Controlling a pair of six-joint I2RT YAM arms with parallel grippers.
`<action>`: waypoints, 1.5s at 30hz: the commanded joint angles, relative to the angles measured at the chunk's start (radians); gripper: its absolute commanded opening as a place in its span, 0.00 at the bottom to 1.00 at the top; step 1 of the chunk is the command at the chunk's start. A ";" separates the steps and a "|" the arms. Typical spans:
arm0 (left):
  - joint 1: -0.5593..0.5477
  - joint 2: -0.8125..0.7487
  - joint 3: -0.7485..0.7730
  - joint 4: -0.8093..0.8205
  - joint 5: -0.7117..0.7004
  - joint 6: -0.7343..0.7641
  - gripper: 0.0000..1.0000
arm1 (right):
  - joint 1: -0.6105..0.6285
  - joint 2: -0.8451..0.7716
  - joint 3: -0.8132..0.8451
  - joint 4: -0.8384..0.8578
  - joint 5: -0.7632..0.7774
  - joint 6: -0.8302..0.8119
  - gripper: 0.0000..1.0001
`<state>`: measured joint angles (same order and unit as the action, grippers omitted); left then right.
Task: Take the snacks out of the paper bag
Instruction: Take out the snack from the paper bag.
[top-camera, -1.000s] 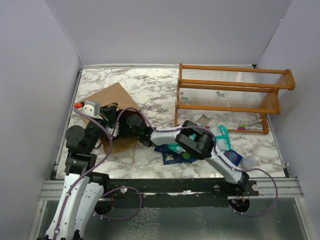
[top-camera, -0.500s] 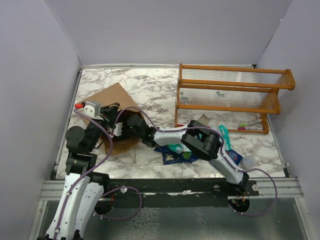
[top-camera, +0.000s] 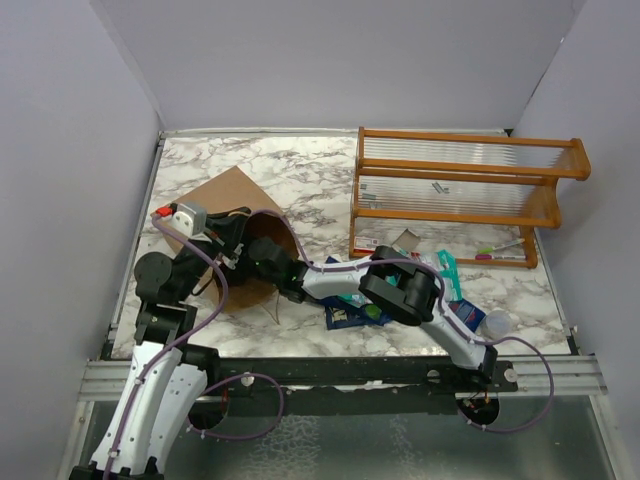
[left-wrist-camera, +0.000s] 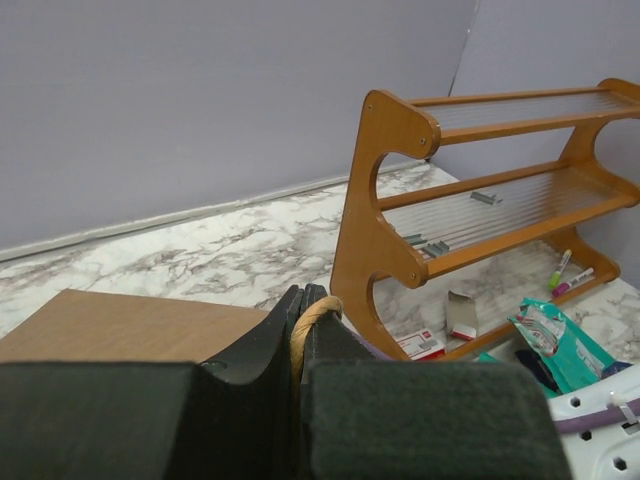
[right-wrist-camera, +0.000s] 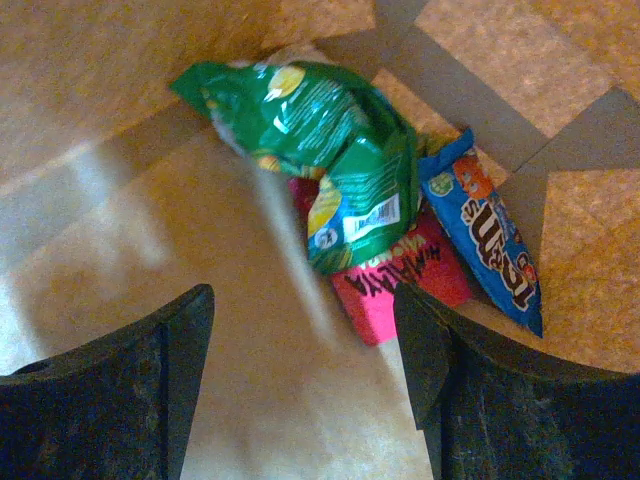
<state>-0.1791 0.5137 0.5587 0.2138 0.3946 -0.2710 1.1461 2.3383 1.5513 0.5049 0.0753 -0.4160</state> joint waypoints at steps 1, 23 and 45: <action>-0.008 0.009 -0.005 0.090 0.069 -0.035 0.00 | 0.003 0.068 0.052 0.099 0.064 0.176 0.73; -0.029 0.021 -0.011 0.104 0.087 -0.052 0.00 | -0.035 0.429 0.548 0.140 0.125 0.044 0.66; -0.024 0.040 0.023 -0.028 -0.187 -0.017 0.00 | -0.030 0.001 -0.014 0.195 -0.035 0.018 0.01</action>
<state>-0.2054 0.5488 0.5468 0.1963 0.2901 -0.2924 1.0901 2.4775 1.6730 0.6369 0.1108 -0.4133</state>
